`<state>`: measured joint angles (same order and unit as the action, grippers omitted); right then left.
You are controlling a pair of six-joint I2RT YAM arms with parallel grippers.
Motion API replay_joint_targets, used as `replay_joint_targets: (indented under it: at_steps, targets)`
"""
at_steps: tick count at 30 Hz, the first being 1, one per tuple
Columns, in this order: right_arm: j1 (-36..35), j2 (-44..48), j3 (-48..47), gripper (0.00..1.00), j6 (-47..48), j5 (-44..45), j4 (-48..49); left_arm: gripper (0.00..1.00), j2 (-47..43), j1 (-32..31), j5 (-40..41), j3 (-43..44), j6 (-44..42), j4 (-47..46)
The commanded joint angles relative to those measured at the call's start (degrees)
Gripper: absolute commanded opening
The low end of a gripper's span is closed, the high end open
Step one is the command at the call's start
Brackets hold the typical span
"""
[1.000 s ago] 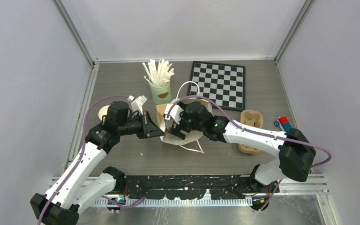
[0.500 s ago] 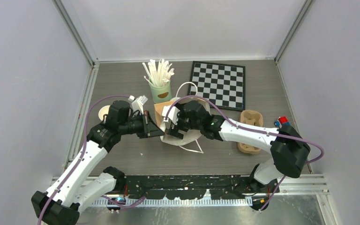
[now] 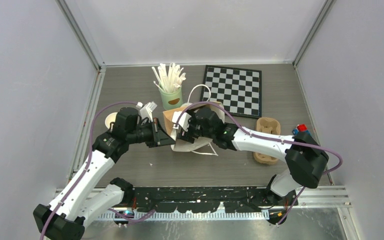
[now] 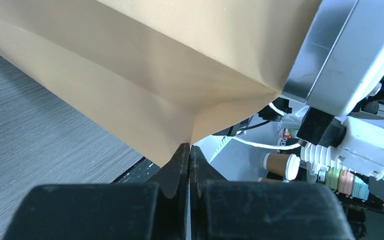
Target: Pack the takeout coffee
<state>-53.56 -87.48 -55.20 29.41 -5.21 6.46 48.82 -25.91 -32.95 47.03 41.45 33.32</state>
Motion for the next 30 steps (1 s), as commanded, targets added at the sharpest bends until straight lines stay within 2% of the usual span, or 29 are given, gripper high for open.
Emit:
replay_joint_targets:
  at_steps: [1,9,12,14,15,18,19,23,30]
  targets:
    - [0.0,2.5,1.0,0.72,0.3,-1.1,1.8,0.00,-1.3,-0.3,-0.4,2.4,0.4,0.7]
    - [0.0,6.1,0.4,0.61,0.5,-1.2,-2.6,0.00,-1.9,-0.3,-0.1,2.5,0.8,0.6]
    - [0.0,8.2,-0.2,0.47,0.1,-1.6,-5.2,0.00,-2.1,-0.3,-0.3,2.4,1.1,0.2]
    - [0.0,9.4,-0.1,0.45,-0.1,-2.5,-7.5,0.00,-2.1,-0.3,-0.9,2.5,1.4,-0.3]
    - [0.0,10.0,0.2,0.49,-0.1,-3.1,-8.6,0.00,-2.0,-0.3,-1.3,2.4,1.4,-0.5]
    - [0.1,11.3,2.3,0.78,1.5,-4.4,-8.4,0.00,-2.1,-0.3,-2.5,2.1,1.6,-1.2]
    - [0.0,11.5,2.8,0.84,2.6,-4.5,-8.2,0.00,-2.2,-0.3,-2.7,1.9,1.7,-1.4]
    - [0.2,10.3,2.4,0.92,8.4,-6.4,-10.2,0.00,-2.5,-0.3,-3.5,1.9,1.8,-1.9]
    - [0.1,8.5,2.4,0.96,17.7,-10.2,-12.9,0.00,-3.1,-0.3,-4.6,1.4,1.8,-1.8]
